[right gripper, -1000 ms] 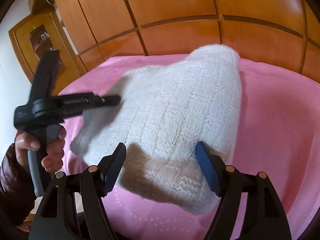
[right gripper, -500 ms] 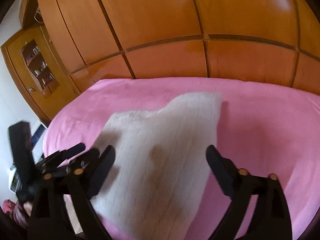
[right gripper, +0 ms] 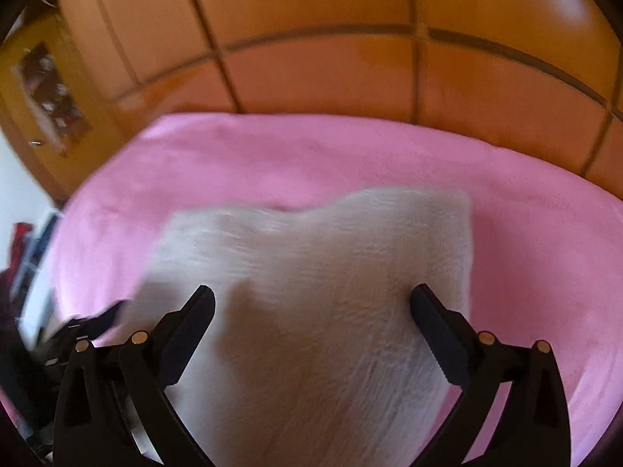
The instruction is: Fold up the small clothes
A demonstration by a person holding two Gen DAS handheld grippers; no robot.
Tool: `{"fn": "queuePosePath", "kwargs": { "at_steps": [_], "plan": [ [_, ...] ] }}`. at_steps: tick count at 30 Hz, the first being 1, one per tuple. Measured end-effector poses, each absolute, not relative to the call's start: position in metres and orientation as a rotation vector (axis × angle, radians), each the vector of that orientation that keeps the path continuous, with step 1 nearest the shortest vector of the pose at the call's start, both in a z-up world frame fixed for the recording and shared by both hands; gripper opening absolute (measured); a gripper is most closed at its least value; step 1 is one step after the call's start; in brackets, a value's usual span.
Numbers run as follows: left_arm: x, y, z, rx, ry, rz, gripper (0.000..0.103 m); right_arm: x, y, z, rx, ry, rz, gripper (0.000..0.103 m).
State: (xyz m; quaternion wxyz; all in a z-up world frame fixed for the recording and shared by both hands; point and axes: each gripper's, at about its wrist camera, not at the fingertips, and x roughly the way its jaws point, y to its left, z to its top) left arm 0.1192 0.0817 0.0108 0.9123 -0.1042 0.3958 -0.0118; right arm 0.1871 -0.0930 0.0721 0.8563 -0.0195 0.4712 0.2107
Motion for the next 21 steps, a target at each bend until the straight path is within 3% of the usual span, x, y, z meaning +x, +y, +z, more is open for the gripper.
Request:
{"fn": "queuePosePath", "kwargs": {
  "at_steps": [6, 13, 21],
  "plan": [
    [0.115, 0.084, 0.01, -0.189, 0.812, -0.018, 0.069, 0.186, -0.102, 0.065, 0.008, 0.954, 0.434, 0.101],
    [0.111, 0.086, 0.009, -0.17, 0.812, 0.018, 0.078, 0.163, -0.14, 0.08, 0.145, 0.921, 0.379, 0.1],
    [0.122, 0.105, -0.013, -0.25, 0.87, -0.013, 0.085, 0.08, -0.18, 0.048, 0.221, 0.971, 0.457, 0.1]
  ]
}}
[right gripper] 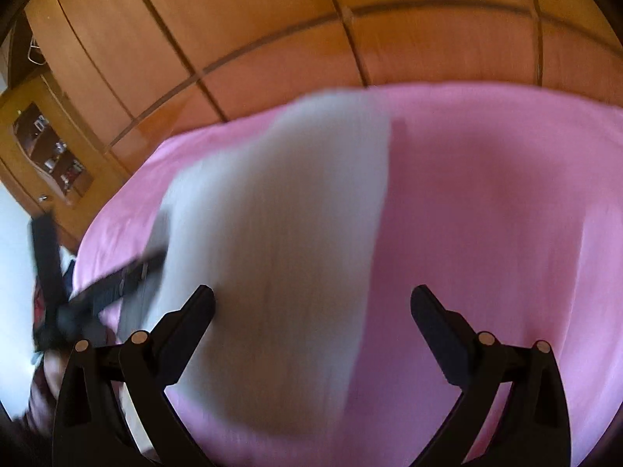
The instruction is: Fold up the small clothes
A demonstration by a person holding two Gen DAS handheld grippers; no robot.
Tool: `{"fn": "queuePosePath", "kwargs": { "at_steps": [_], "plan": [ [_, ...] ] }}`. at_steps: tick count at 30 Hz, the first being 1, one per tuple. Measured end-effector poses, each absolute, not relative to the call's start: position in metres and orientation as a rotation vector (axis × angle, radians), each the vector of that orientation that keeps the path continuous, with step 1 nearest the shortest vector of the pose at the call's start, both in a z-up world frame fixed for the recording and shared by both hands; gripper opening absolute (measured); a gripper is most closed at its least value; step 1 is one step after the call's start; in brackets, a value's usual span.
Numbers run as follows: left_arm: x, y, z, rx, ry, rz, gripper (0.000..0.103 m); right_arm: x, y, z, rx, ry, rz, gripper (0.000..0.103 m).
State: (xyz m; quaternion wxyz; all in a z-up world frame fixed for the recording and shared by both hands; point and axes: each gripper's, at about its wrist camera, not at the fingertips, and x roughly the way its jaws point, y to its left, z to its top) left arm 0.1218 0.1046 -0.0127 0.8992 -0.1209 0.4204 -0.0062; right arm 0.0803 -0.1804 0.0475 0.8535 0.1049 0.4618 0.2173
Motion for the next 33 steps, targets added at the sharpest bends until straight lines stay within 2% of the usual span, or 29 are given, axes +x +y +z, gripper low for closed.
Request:
{"fn": "queuePosePath", "kwargs": {
  "at_steps": [4, 10, 21, 23, 26, 28, 30, 32, 33],
  "plan": [
    [0.124, 0.113, -0.017, -0.315, 0.903, -0.013, 0.085, 0.057, -0.187, 0.023, 0.248, 0.999, 0.458, 0.1],
    [0.099, 0.109, 0.006, -0.295, 0.856, 0.012, 0.085, 0.051, -0.19, 0.032, 0.225, 0.977, 0.454, 0.1],
    [0.108, 0.117, -0.018, -0.449, 0.897, -0.158, 0.085, 0.067, -0.22, 0.044, 0.36, 0.988, 0.542, 0.101],
    [0.113, 0.12, -0.023, -0.473, 0.891, -0.213, 0.072, 0.086, -0.223, 0.044, 0.398, 0.995, 0.553, 0.101],
    [0.119, 0.124, -0.029, -0.519, 0.887, -0.292, 0.066, 0.12, -0.222, 0.039, 0.439, 1.012, 0.569, 0.101],
    [0.122, 0.126, -0.037, -0.559, 0.896, -0.337, 0.066, 0.139, -0.221, 0.033, 0.469, 1.034, 0.6, 0.101],
    [0.125, 0.129, -0.044, -0.609, 0.894, -0.374, 0.059, 0.156, -0.216, 0.03, 0.496, 1.059, 0.648, 0.101],
    [0.128, 0.131, -0.049, -0.663, 0.888, -0.437, 0.041, 0.169, -0.21, 0.021, 0.522, 1.099, 0.703, 0.1],
    [0.13, 0.13, -0.05, -0.685, 0.88, -0.475, 0.037, 0.173, -0.206, 0.016, 0.53, 1.109, 0.717, 0.101]
  ]
}}
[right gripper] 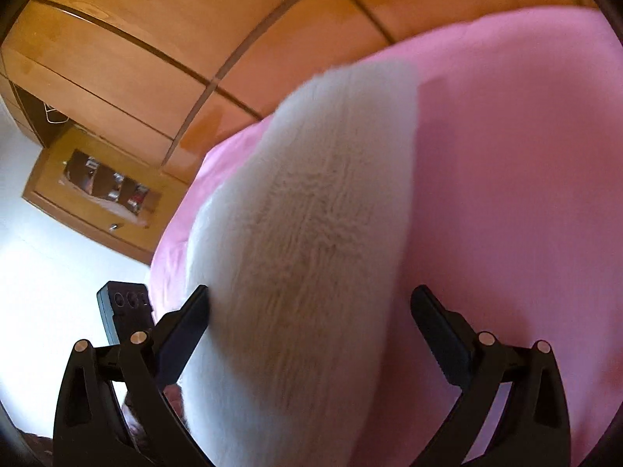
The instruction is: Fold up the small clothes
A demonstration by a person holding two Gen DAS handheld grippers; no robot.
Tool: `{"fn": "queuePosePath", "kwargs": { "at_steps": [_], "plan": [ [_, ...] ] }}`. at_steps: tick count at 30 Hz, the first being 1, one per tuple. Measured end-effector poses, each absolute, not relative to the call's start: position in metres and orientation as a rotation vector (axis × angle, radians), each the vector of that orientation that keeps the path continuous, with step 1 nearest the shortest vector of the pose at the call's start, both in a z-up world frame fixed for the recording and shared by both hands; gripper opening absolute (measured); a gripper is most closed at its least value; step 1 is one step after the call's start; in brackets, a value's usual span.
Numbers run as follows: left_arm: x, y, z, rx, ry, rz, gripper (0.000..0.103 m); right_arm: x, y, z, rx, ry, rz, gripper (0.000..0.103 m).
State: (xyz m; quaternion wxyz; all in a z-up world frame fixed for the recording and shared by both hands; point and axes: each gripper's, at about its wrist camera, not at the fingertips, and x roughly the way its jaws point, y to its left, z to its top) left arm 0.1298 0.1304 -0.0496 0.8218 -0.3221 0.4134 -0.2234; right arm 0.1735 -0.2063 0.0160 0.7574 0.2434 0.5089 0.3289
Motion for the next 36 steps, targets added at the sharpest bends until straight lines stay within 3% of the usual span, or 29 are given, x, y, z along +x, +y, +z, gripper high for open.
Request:
{"fn": "queuePosePath", "kwargs": {
  "at_steps": [3, 7, 9, 18, 24, 26, 31, 33, 36],
  "plan": [
    [0.13, 0.128, -0.049, -0.685, 0.864, -0.509, 0.032, 0.176, -0.194, 0.013, 0.516, 1.116, 0.756, 0.088],
    [0.126, 0.126, -0.043, -0.73, 0.843, -0.565, 0.028, 0.166, -0.197, 0.033, 0.476, 1.092, 0.714, 0.059],
    [0.128, 0.116, -0.032, -0.735, 0.825, -0.604, 0.028, 0.154, -0.205, 0.047, 0.459, 1.056, 0.714, 0.055],
    [0.184, -0.024, 0.016, -0.552, 0.844, -0.802, 0.027, 0.122, -0.333, 0.099, 0.475, 0.843, 0.55, 0.053],
    [0.226, -0.159, 0.022, -0.328, 0.937, -0.866, 0.027, 0.116, -0.44, 0.087, 0.487, 0.829, 0.33, 0.054],
    [0.23, -0.189, 0.017, -0.27, 0.963, -0.853, 0.027, 0.115, -0.466, 0.069, 0.5, 0.862, 0.252, 0.057],
    [0.223, -0.232, 0.015, -0.098, 0.93, -0.73, 0.029, 0.099, -0.508, 0.04, 0.577, 0.866, 0.116, 0.085],
    [0.218, -0.229, 0.021, -0.062, 0.906, -0.695, 0.029, 0.087, -0.514, 0.053, 0.539, 0.829, 0.067, 0.082],
    [0.21, -0.218, 0.029, -0.047, 0.854, -0.621, 0.031, 0.071, -0.502, 0.083, 0.448, 0.766, -0.004, 0.06]
  ]
}}
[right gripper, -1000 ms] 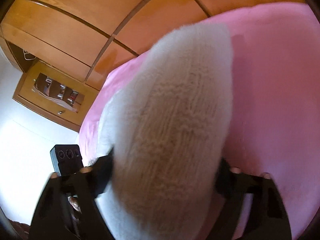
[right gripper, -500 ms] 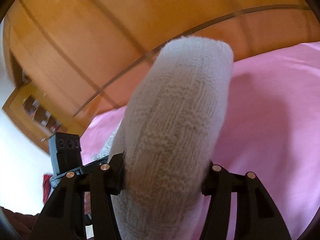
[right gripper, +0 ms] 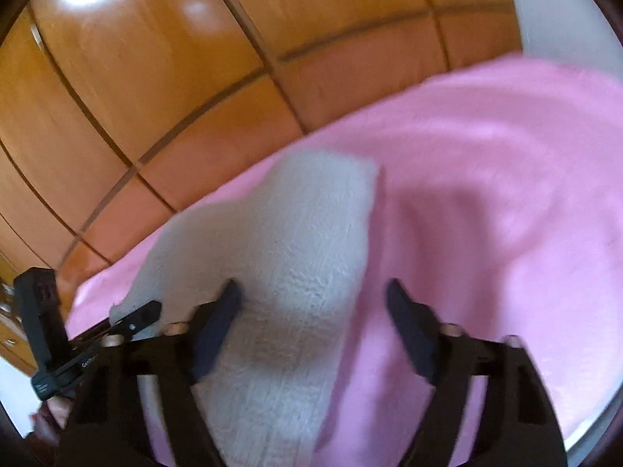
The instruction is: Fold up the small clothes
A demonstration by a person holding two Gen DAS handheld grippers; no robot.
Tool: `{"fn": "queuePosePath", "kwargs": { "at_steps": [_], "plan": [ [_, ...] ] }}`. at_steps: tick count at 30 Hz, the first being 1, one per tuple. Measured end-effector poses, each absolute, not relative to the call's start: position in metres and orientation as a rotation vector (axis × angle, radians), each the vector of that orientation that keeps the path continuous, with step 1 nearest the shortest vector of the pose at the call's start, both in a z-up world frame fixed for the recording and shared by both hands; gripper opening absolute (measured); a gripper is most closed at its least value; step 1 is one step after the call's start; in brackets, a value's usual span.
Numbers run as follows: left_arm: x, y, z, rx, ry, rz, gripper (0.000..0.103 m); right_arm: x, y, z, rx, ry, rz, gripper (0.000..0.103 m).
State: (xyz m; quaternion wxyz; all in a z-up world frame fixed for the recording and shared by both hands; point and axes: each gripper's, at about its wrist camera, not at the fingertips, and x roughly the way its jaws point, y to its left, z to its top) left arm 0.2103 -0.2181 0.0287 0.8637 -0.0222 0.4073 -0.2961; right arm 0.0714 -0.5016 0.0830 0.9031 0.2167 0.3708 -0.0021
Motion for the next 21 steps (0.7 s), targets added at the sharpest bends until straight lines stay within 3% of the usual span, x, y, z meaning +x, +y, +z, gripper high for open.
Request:
{"fn": "queuePosePath", "kwargs": {
  "at_steps": [4, 8, 13, 21],
  "plan": [
    [0.197, -0.215, 0.023, 0.049, 0.832, -0.517, 0.032, 0.072, -0.461, 0.096, 0.34, 0.739, 0.011, 0.054],
    [0.205, -0.216, 0.009, 0.095, 0.848, -0.452, 0.033, 0.104, -0.422, 0.076, 0.216, 0.823, -0.041, 0.054],
    [0.208, -0.194, 0.013, 0.024, 0.859, -0.407, 0.055, 0.113, -0.409, 0.073, 0.156, 0.842, -0.109, 0.058],
    [0.163, -0.171, 0.041, 0.009, 0.761, -0.378, 0.058, 0.048, -0.39, 0.098, 0.158, 0.785, -0.105, 0.056]
  ]
}}
